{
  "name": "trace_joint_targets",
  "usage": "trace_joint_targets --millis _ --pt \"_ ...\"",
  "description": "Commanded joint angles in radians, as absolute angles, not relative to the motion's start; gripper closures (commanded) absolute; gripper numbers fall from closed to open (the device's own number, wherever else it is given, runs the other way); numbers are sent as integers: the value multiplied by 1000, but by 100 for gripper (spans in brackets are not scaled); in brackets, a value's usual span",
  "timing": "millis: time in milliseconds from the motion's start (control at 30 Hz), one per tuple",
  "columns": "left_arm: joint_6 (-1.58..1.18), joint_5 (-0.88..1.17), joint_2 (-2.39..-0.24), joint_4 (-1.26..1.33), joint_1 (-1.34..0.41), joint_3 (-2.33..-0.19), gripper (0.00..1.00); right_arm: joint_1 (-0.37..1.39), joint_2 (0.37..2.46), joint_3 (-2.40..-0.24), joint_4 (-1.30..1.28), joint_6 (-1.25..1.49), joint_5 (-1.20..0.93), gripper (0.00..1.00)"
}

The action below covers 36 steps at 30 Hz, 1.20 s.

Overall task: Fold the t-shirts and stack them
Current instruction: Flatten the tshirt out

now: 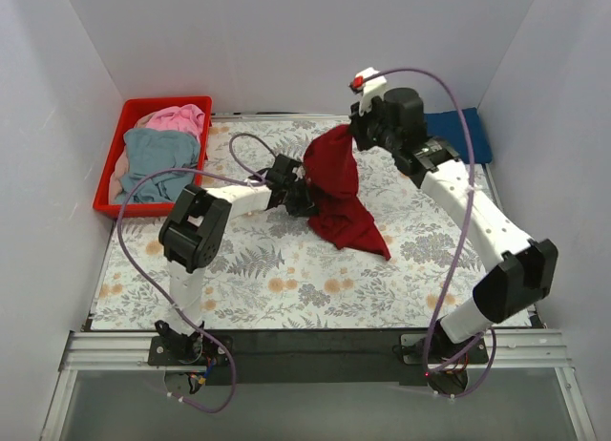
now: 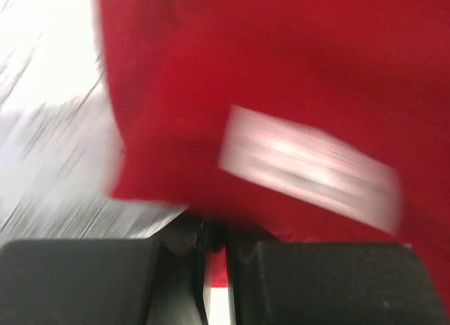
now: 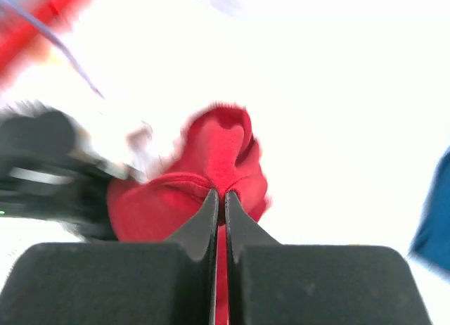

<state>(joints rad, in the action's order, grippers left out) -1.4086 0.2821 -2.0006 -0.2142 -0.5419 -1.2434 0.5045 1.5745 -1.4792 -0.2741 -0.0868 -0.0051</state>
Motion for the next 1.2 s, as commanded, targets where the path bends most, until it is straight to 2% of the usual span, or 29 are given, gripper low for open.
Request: trace_joint_targets --millis 0,67,167,200,300,333,400,533,633,667,700,800,900,933,1033,1167 --pt "-1482 299 -2028 -115 -572 -1429 98 508 1480 -1626 -325 -132 -83 99" --pt "-1468 263 -1993 -59 -589 -1514 94 509 1462 -1661 -334 -129 -145 99" --pt "-1476 138 -1907 49 -574 -1459 88 512 1411 -1675 -334 -103 -273 99" --pt "-1477 89 -1832 69 -565 -1372 85 517 1401 -1657 -333 -94 -308 99" --pt "-1505 35 -1673 91 -512 -1178 70 551 1373 -1585 -331 -64 -409 99" --pt "-1511 13 -1623 83 -483 -1120 60 563 1371 -1556 -330 -57 -451 99" --pt "-1528 -30 -1539 63 -457 -975 49 604 1370 -1499 -290 -20 -485 99" --pt "-1502 -90 -1282 -70 -382 -801 36 742 1416 -1343 -186 61 -525 99" --pt "-1444 -142 -1119 -174 -364 -726 30 848 1500 -1331 -170 97 -508 99" --pt "-1430 -170 -1082 -204 -364 -716 28 868 1543 -1339 -173 106 -497 94" --pt "-1422 -184 -1048 -230 -362 -706 27 882 1558 -1341 -172 121 -489 79" --pt "-1388 -205 -934 -311 -359 -672 25 900 1591 -1342 -181 129 -479 51" --pt "-1355 -155 -919 -365 -359 -663 23 887 1560 -1310 -238 89 -280 36" --pt "-1347 -118 -928 -376 -359 -663 23 859 1548 -1293 -251 81 -162 35" --pt "-1325 78 -1023 -383 -360 -667 22 745 1488 -1183 -282 109 -28 31" --pt "-1312 232 -1172 -387 -411 -670 21 533 1399 -1013 -270 155 -69 32"
